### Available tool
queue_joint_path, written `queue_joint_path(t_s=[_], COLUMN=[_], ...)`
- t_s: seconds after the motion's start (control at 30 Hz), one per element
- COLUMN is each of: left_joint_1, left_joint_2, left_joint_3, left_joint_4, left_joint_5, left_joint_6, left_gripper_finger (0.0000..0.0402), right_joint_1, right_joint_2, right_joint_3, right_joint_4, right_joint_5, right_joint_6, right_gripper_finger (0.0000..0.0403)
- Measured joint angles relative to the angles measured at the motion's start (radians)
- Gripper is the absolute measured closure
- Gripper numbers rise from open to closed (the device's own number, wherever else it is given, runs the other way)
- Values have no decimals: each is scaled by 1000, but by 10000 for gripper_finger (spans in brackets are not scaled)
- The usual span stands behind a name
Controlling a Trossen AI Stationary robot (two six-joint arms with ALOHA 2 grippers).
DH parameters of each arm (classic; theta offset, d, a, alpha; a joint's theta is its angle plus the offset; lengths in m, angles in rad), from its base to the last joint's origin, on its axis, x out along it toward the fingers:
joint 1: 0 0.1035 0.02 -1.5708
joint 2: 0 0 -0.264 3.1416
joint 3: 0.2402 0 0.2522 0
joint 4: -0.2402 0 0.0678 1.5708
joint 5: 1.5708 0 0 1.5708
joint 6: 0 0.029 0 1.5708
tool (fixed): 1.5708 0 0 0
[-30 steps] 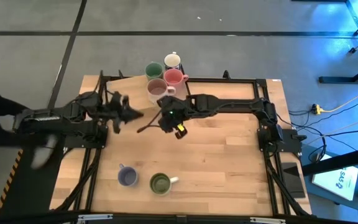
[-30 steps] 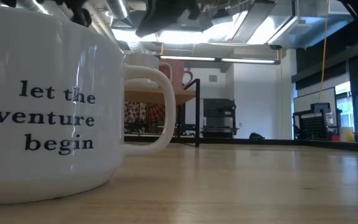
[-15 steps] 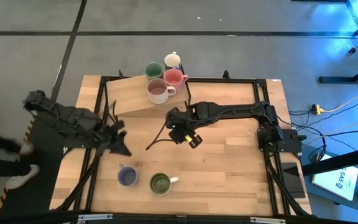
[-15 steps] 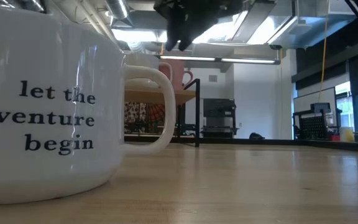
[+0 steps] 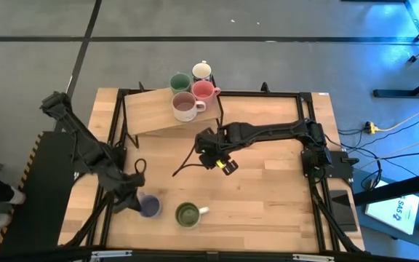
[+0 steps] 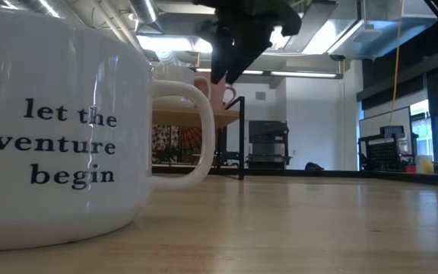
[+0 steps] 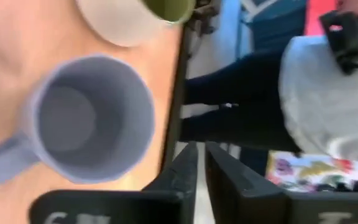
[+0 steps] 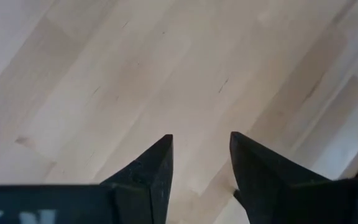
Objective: Place coffee mugs
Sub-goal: Put the light purple mug on the shelf
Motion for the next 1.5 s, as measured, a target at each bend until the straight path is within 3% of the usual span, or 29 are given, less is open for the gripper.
queue_joint_path(t_s=[0.2,0.4,0.6,0.77,1.2,1.5], left_joint_1=[-10,19,49,59,73,73], left_joint_2=[89,127,124,124,124,107], left_joint_3=[0,0,0,0,1,48], left_joint_4=[5,-44,-52,-130,-256,-141], left_joint_5=[-150,-160,-174,-94,-88,-63], left_joint_6=[-38,-109,-74,-53,60,130], left_gripper_finger=[309,264,264,265,265,265], right_joint_1=[0,0,0,-1,-3,-3], right_joint_2=[0,-4,-5,-5,-5,-5], right_joint_3=[-28,-28,-28,-28,-28,-28], right_joint_4=[57,92,123,124,139,148], right_joint_5=[-4,21,20,21,25,55], right_joint_6=[23,25,25,25,22,22], right_gripper_finger=[255,255,256,256,256,256])
